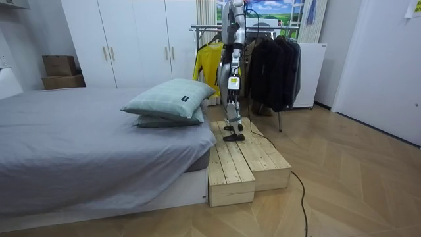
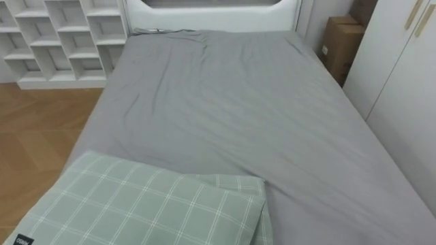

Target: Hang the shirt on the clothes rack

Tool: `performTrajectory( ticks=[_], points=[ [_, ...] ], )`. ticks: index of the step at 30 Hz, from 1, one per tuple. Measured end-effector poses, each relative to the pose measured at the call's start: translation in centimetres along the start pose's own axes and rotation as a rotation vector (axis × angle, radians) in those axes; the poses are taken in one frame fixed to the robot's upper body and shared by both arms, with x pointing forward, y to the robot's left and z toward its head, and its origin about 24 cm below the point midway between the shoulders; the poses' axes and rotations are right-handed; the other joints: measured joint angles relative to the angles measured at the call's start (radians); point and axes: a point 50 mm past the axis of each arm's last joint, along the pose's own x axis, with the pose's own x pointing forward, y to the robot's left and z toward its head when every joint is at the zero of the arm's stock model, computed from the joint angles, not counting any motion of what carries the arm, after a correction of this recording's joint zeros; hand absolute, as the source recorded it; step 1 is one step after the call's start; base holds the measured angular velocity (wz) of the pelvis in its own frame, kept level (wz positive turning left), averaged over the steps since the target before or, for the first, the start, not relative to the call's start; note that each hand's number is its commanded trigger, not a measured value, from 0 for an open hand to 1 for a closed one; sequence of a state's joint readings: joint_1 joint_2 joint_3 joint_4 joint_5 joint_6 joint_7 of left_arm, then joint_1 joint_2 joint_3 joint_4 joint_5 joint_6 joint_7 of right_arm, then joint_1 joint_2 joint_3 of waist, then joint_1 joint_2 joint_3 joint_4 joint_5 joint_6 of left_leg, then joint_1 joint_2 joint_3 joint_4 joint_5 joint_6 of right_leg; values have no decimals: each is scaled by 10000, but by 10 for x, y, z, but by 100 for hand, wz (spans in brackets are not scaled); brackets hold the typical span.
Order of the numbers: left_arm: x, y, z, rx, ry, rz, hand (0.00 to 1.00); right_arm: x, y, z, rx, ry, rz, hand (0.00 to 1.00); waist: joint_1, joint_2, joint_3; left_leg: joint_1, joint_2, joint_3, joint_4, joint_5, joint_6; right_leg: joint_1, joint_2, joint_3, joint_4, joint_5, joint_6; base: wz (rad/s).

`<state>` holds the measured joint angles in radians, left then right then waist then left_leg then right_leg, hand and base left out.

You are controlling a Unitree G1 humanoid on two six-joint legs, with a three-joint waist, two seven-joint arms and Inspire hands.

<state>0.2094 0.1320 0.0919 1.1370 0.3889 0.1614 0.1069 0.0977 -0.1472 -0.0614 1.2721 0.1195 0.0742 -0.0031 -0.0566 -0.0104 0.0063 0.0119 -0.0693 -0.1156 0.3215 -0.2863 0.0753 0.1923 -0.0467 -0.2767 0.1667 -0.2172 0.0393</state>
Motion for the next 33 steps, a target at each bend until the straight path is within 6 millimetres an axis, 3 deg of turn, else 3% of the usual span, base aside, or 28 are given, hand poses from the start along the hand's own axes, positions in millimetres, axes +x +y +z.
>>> performTrajectory(
  ticks=[21, 33],
  points=[
    [0, -1, 4, 375, -53, -11, 0, 0, -3, -3, 481, 136, -123, 0, -213, 163, 50, 0, 17, 11, 1, 0, 0, -4, -9, 20, -14, 0, 0, 0],
    [0, 0, 11, 532, -242, -4, 0, 0, -3, -2, 485, 113, -82, 0, -212, 138, 53, 1, 14, 13, -16, 0, 0, -16, -7, 32, -12, 0, 0, 0]
  ],
)
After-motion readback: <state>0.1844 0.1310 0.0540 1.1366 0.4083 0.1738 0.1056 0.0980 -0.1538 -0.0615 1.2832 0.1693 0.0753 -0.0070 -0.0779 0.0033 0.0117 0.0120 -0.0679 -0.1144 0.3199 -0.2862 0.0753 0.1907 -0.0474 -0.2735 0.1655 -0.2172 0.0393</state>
